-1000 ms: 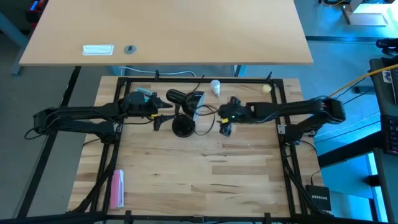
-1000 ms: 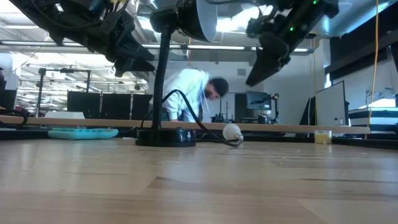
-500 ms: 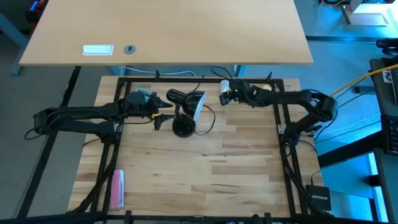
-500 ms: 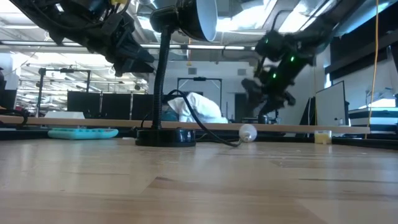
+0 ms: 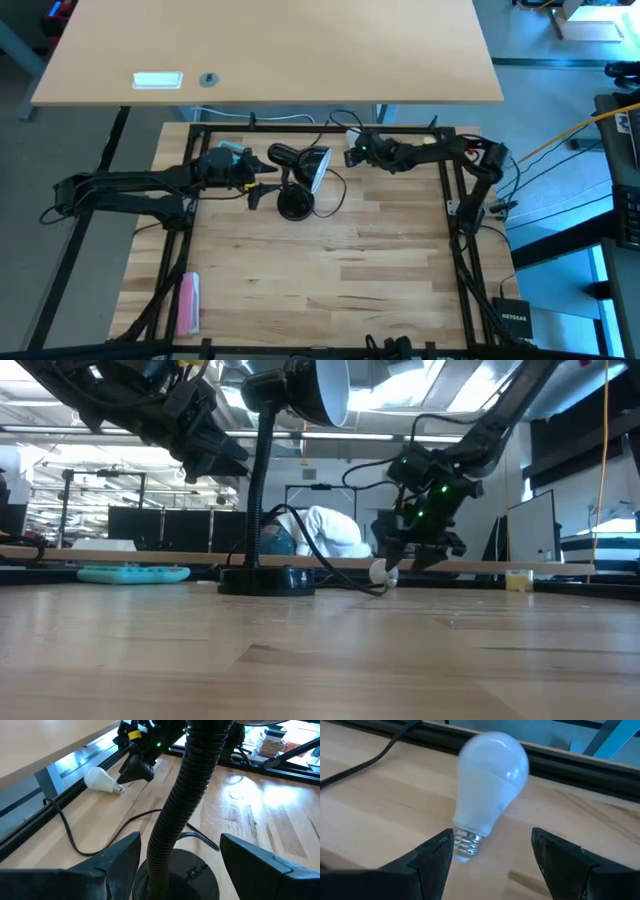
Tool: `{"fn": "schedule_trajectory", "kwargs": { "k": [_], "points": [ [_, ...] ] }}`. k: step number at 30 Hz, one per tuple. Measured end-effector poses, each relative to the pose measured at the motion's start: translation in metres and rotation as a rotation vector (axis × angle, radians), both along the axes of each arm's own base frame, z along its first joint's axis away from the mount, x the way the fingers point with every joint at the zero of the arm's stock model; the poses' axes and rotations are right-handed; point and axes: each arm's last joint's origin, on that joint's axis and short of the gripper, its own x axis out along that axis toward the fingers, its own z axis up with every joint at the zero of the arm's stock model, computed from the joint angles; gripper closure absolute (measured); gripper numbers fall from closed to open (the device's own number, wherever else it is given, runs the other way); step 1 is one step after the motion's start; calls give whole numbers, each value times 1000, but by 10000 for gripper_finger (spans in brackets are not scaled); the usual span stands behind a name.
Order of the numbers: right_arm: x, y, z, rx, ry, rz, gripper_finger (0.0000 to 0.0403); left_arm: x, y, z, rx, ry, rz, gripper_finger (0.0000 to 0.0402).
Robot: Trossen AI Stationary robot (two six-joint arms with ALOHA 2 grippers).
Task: Screw lightbulb
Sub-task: Insert the lightbulb into the black lamp
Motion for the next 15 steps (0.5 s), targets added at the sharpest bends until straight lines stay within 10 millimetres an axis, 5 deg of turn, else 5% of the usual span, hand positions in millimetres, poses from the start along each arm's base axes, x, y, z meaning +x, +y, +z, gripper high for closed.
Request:
{"fn": "schedule_trajectory", "kwargs": {
  "k": [15],
  "points": [
    [20,-12,-10,-25,93,172,145,0,-1,0,-19,0,4,141]
  ]
}}
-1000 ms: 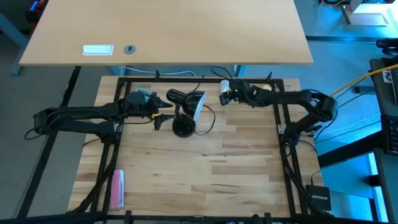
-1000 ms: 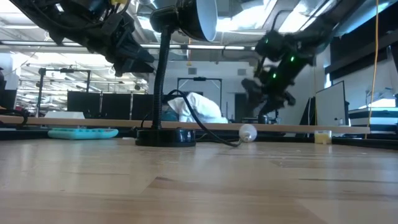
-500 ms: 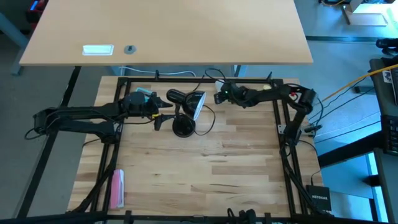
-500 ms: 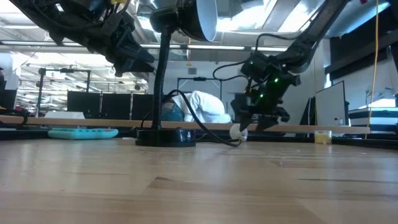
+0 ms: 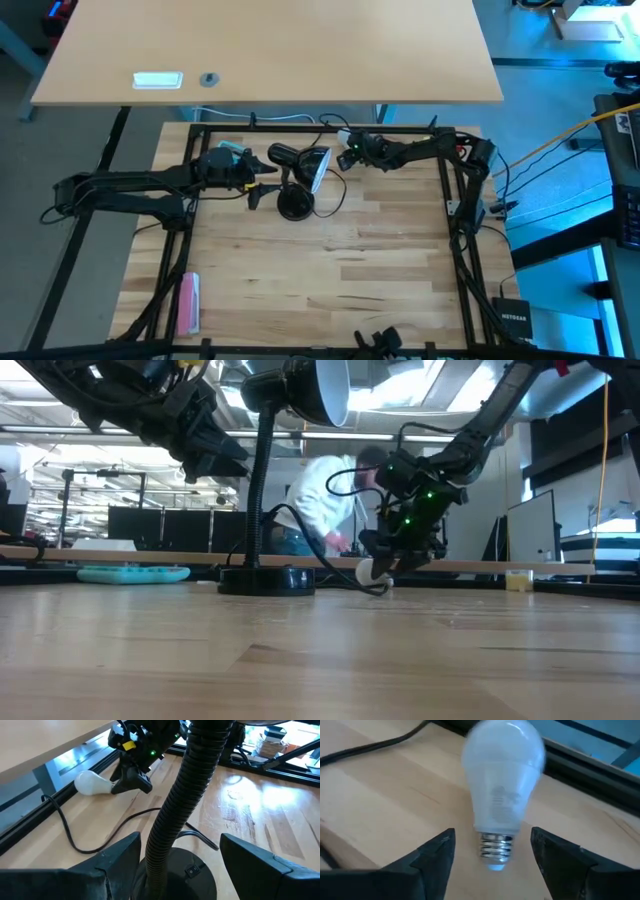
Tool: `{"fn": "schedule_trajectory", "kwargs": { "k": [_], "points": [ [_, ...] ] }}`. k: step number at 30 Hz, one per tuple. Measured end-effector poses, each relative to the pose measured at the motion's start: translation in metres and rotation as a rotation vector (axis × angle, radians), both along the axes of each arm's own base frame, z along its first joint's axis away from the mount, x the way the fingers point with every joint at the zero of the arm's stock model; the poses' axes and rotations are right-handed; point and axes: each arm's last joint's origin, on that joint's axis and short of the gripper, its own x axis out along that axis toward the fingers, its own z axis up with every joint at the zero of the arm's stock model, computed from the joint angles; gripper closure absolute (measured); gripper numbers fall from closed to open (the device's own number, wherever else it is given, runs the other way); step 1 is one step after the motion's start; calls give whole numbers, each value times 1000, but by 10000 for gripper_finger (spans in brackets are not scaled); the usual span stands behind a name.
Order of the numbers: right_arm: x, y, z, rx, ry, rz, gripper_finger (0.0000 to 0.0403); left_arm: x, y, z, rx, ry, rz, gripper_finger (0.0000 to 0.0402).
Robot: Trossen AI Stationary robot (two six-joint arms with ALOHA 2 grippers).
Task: Screw lightbulb
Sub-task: Insert the lightbulb into the black lamp
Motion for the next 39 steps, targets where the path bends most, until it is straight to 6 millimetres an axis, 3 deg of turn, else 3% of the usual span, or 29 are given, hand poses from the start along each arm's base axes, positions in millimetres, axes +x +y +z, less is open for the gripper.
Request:
{"fn": "schedule_trajectory", "kwargs": {
  "k": [7,13,18,23,30,35,39],
  "points": [
    [-7,-6,-6,17,72,48,218,0,0,0,0,0,0,141],
    [-7,-7,-5,7,98,102,304,0,0,0,0,0,0,141],
    [-13,-2,4,30,161,173,304,0,0,0,-8,-4,3,141],
    [-23,12,36,5,178,231,304,-8,-3,6,-19,38,0,141],
    [-47,73,71,-25,160,335,304,-25,-26,24,-89,125,-72,141],
    [-60,142,84,0,20,523,304,-25,-54,16,-218,203,-163,141],
    [-59,201,80,-7,-61,711,304,-15,-81,-1,-265,226,-189,141]
  ]
}}
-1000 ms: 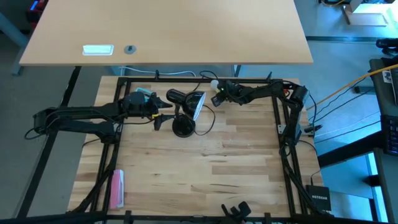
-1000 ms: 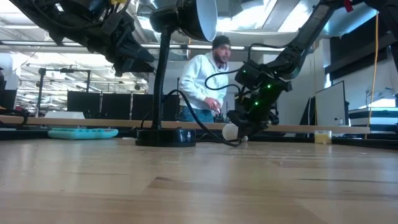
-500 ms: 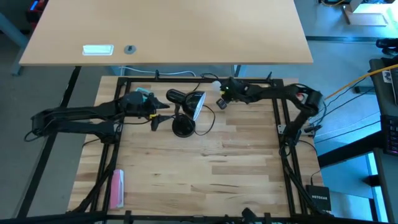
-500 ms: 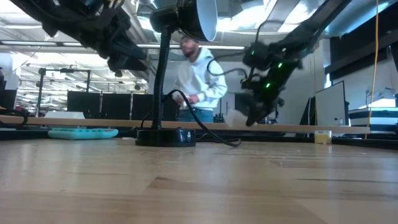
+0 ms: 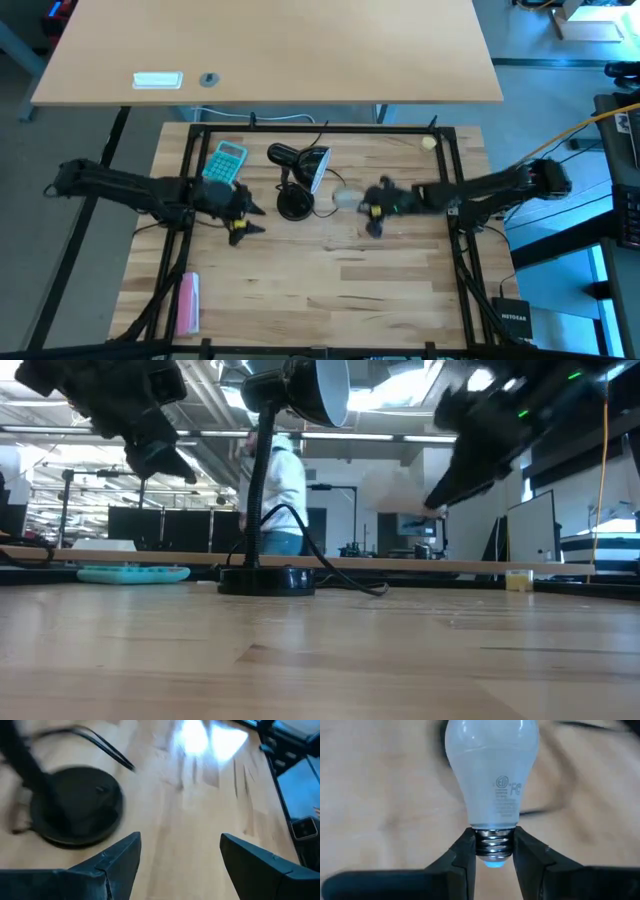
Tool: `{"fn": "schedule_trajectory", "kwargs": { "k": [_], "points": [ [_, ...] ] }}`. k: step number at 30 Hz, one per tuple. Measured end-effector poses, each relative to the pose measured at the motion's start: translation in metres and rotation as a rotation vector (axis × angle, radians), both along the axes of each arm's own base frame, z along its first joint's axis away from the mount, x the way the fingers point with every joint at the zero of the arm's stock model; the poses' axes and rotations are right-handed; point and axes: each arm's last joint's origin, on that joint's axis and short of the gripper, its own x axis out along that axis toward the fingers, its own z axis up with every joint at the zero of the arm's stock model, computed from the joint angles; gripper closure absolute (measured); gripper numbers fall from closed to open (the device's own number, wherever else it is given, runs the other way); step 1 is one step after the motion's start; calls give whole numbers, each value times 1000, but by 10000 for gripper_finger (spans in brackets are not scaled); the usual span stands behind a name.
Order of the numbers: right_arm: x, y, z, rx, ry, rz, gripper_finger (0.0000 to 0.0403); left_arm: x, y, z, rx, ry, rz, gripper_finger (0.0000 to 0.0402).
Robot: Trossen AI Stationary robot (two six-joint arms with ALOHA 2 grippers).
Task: Screw lightbulb
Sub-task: Insert the lightbulb into the black lamp
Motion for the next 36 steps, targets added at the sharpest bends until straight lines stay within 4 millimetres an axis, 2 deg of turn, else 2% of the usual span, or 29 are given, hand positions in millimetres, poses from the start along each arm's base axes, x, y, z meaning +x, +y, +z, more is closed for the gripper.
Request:
{"fn": "schedule_trajectory", "kwargs": {
  "k": [3,6,13,18,25,29,36],
  "points": [
    [5,32,-2,-6,-103,40,304,10,-21,-7,-10,-15,15,141],
    [9,55,-1,-11,-219,72,304,22,-42,-7,-17,-123,33,141],
    [21,90,10,16,-514,105,304,55,-77,-3,1,-484,99,141],
    [29,102,20,73,-707,107,304,82,-92,1,18,-685,96,141],
    [50,114,43,84,-802,129,304,129,-113,20,139,-745,101,141],
    [51,125,55,43,-839,148,304,137,-117,34,178,-777,146,141],
    [50,133,55,-25,-804,143,304,137,-114,38,172,-806,199,141]
  ]
}}
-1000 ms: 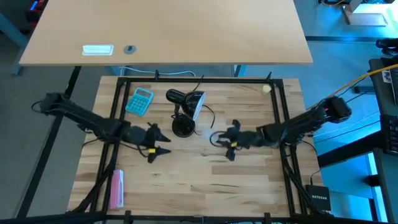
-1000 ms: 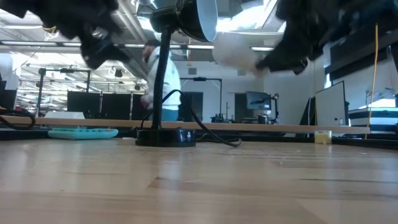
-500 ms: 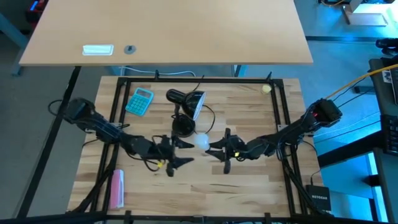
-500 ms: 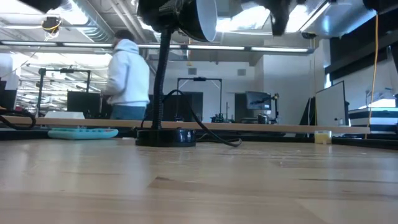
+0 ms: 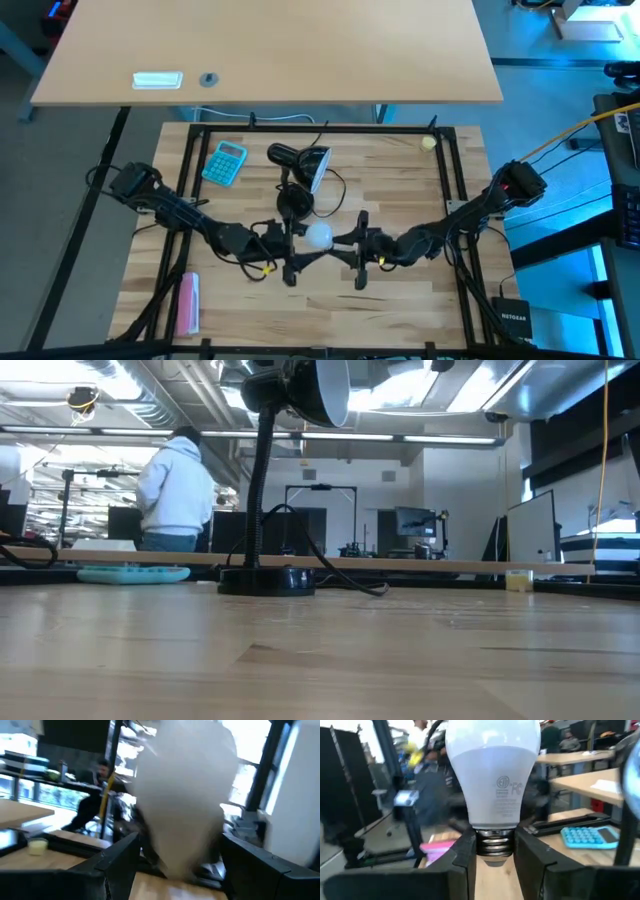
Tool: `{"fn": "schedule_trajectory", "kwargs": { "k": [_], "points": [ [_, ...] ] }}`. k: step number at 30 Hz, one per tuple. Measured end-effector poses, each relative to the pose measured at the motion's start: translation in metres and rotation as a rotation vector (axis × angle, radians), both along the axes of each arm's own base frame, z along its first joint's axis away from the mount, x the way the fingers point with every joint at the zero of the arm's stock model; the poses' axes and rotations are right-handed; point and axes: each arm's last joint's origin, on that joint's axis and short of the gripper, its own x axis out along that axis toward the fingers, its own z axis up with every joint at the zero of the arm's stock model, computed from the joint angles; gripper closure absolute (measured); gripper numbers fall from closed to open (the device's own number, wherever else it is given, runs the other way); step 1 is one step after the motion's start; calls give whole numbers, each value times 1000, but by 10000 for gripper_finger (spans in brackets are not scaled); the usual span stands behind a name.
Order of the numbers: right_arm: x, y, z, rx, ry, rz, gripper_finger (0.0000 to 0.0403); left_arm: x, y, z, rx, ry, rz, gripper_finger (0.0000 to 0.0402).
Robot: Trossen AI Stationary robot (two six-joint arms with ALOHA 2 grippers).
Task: Screw lightbulb
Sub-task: Insert the lightbulb into the black lamp
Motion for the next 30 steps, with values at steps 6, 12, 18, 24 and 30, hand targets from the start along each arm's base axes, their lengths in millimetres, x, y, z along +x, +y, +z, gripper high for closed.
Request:
{"fn": "schedule_trajectory", "kwargs": {
  "k": [6,12,18,24,30],
  "points": [
    [1,0,-3,9,17,-2,304,-1,3,4,51,-17,69,141],
    [3,-4,-2,13,8,-15,304,3,7,2,33,-14,20,141],
    [5,-9,5,42,-55,0,304,5,13,3,14,-22,19,141],
    [10,-7,-4,43,-52,0,304,4,12,3,17,-29,17,152],
    [17,-4,-3,16,-52,-4,304,5,13,3,24,-24,12,224]
  ]
}}
